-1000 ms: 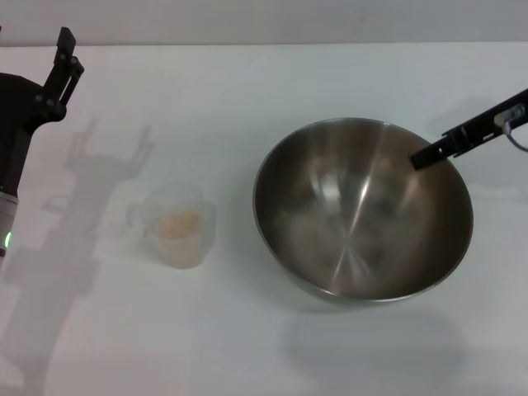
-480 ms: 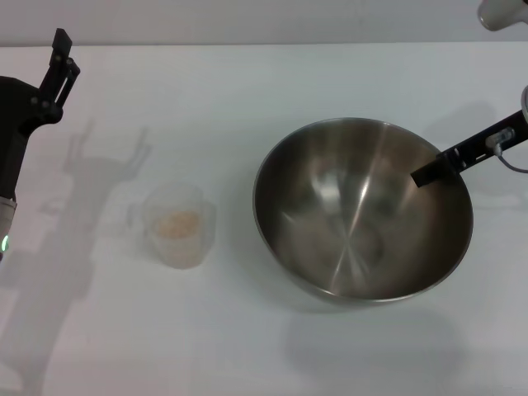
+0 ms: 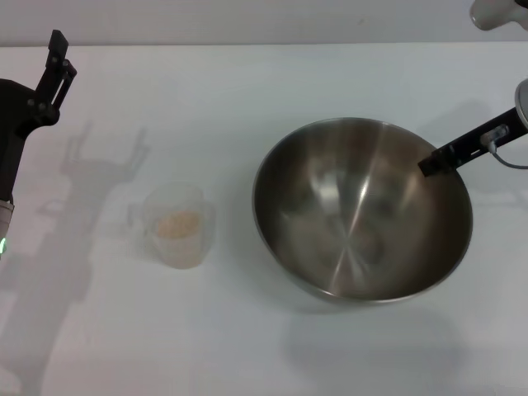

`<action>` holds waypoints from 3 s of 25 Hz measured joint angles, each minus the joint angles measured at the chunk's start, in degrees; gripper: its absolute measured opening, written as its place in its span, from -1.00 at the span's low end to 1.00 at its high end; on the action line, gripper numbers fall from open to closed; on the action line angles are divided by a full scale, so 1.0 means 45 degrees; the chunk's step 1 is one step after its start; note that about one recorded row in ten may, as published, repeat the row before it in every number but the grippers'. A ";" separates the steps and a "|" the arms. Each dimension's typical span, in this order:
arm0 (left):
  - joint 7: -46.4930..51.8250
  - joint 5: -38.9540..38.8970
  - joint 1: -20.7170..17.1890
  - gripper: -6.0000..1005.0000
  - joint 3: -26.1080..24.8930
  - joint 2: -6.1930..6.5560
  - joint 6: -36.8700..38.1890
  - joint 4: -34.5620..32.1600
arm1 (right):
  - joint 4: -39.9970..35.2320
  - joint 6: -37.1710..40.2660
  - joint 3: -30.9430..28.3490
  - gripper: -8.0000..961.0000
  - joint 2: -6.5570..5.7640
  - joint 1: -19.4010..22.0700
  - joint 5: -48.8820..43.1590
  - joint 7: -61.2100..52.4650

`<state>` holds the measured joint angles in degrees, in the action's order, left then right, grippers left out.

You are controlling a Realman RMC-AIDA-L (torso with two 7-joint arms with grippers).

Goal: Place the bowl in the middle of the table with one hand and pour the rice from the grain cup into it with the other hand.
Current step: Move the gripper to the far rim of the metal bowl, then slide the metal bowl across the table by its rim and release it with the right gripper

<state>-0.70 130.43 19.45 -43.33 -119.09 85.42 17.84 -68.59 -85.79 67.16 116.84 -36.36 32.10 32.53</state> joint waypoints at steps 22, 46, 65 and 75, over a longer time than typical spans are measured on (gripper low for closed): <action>0.0000 0.0000 0.0041 0.72 -0.0208 0.0013 0.0125 -0.0001 | -0.3411 0.0412 -0.0248 -0.95 0.0434 0.0565 0.1603 0.1215; -0.0001 -0.0001 0.0018 0.72 -0.0214 0.0000 0.0359 0.0075 | -0.0729 -0.1528 0.0785 -0.94 0.0447 -0.0110 0.2936 0.2963; -0.0001 -0.0001 -0.0069 0.72 -0.0214 0.0000 0.0787 0.0118 | 0.0793 -0.1392 0.0794 -0.93 0.0458 -0.0728 0.2115 0.2728; -0.0001 -0.0001 -0.0071 0.72 -0.0214 0.0001 0.0856 0.0118 | 0.0995 -0.1308 0.0813 -0.93 0.0462 -0.0843 0.1690 0.2572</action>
<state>-0.70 130.43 19.13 -44.30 -119.09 89.27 18.37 -64.12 -91.68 70.82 118.92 -40.15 39.70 44.10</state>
